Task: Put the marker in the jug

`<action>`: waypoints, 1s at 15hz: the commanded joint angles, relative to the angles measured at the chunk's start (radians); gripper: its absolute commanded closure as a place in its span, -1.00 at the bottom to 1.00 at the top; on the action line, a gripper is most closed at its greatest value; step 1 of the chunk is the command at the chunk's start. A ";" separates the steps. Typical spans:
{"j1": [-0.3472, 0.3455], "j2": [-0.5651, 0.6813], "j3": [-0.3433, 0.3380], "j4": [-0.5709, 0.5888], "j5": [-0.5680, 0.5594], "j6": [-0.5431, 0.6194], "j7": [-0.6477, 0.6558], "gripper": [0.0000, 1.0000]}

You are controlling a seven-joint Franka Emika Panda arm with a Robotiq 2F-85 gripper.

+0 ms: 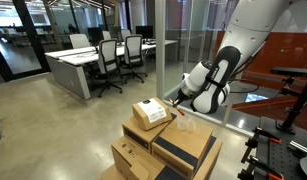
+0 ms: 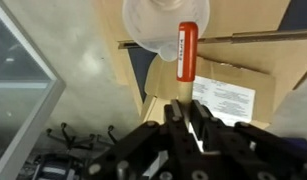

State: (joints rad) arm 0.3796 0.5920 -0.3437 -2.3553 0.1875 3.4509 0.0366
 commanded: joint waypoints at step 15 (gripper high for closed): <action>0.017 -0.015 -0.012 -0.025 0.054 0.008 -0.052 0.92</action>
State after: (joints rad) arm 0.3843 0.5871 -0.3537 -2.3592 0.2162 3.4520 0.0149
